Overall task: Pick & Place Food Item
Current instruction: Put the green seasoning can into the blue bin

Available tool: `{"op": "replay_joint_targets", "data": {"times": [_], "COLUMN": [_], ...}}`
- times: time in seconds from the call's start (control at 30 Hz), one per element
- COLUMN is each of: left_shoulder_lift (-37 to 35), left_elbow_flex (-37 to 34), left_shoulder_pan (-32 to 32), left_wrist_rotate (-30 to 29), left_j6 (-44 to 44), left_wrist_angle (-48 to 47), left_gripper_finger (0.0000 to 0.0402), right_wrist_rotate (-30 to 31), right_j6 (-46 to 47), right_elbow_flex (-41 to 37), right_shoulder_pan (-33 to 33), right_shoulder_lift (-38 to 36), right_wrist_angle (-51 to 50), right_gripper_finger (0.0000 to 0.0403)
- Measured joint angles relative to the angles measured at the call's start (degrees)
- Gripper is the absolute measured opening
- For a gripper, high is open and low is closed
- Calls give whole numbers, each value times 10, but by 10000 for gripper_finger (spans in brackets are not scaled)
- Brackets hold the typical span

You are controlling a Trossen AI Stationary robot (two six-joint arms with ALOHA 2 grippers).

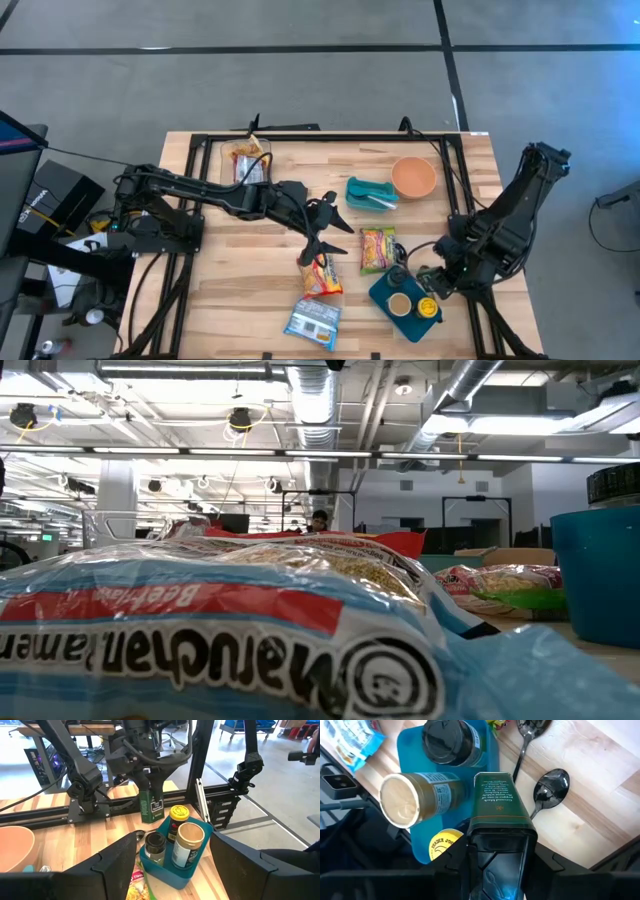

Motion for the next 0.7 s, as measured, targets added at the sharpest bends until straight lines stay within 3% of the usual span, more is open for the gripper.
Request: {"op": "replay_joint_targets", "data": {"times": [0.5,0.7], "left_shoulder_lift": [0,0], "left_elbow_flex": [0,0], "left_shoulder_pan": [0,0], "left_wrist_rotate": [0,0], "left_j6": [0,0], "left_wrist_angle": [0,0], "left_gripper_finger": [246,246], "right_wrist_rotate": [-3,-39], "right_j6": [-57,-67], "right_elbow_flex": [0,0], "right_shoulder_pan": [-49,-69], "right_shoulder_lift": [21,34], "right_wrist_angle": [23,32], "right_gripper_finger": [118,118]}}
